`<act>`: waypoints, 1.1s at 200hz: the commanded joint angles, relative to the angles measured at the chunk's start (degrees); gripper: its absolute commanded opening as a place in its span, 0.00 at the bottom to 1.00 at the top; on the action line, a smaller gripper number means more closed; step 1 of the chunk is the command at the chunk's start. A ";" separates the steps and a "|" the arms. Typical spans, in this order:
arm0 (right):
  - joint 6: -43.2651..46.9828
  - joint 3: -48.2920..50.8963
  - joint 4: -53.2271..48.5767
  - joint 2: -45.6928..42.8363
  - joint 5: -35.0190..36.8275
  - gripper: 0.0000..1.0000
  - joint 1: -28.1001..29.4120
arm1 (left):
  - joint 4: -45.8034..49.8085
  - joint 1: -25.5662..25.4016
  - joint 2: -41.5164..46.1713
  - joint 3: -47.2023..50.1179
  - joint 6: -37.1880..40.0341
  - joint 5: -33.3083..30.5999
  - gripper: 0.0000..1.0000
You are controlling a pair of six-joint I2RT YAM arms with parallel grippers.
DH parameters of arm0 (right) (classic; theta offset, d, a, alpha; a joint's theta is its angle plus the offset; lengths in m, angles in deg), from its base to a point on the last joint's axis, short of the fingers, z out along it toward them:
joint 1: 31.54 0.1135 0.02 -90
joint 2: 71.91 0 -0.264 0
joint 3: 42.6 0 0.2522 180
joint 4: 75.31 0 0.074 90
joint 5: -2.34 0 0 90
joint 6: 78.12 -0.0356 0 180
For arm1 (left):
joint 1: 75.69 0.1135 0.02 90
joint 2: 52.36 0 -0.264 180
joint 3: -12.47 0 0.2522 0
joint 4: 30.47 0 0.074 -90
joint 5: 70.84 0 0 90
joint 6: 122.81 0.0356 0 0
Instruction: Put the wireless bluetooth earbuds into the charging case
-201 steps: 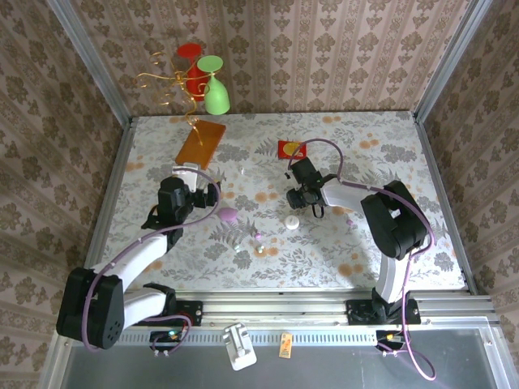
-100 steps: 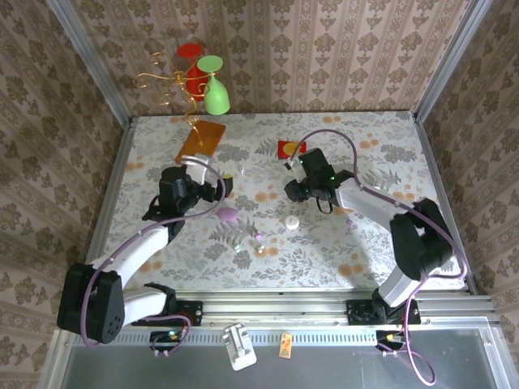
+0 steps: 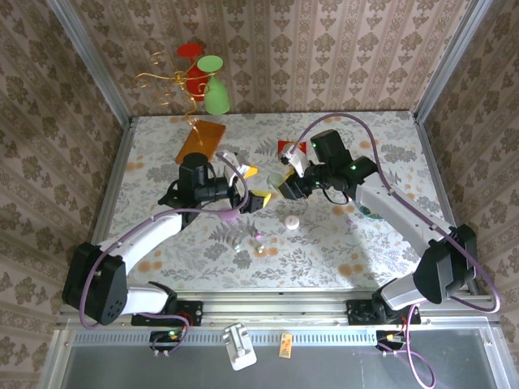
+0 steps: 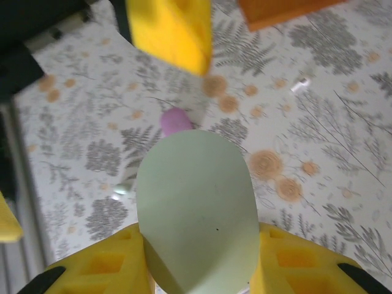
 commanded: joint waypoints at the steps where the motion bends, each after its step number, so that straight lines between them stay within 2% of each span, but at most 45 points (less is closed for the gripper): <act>1: 3.63 -3.27 -5.94 -1.87 -7.89 0.29 -0.02 | -0.74 -0.70 0.94 -1.16 4.57 8.22 1.00; 20: 5.38 -4.99 -8.67 -1.88 -9.75 0.29 0.40 | 0.58 -0.79 1.33 -1.13 6.00 9.25 0.99; 56: 8.94 -7.26 -13.52 -1.57 -12.58 0.28 1.25 | 2.39 -0.79 1.36 -1.99 6.72 11.63 0.91; 107: 10.13 -8.82 -15.03 -1.35 -11.40 0.26 2.49 | 4.01 -1.22 1.09 -3.33 5.65 12.55 0.71; 139: 10.84 -9.34 -16.13 -1.02 -10.92 0.26 2.77 | 4.14 -1.58 1.13 -3.71 5.28 12.99 0.64; 160: 10.99 -9.79 -16.60 -0.65 -10.30 0.25 2.96 | 4.31 -1.67 0.93 -3.79 5.28 12.99 0.62; 198: 11.16 -9.56 -16.24 -0.65 -10.28 0.25 3.13 | 4.49 -1.93 0.48 -4.13 4.98 13.33 0.50; 220: 11.51 -9.54 -16.63 -0.34 -9.56 0.25 3.13 | 4.40 -1.93 0.30 -4.23 4.67 13.69 0.49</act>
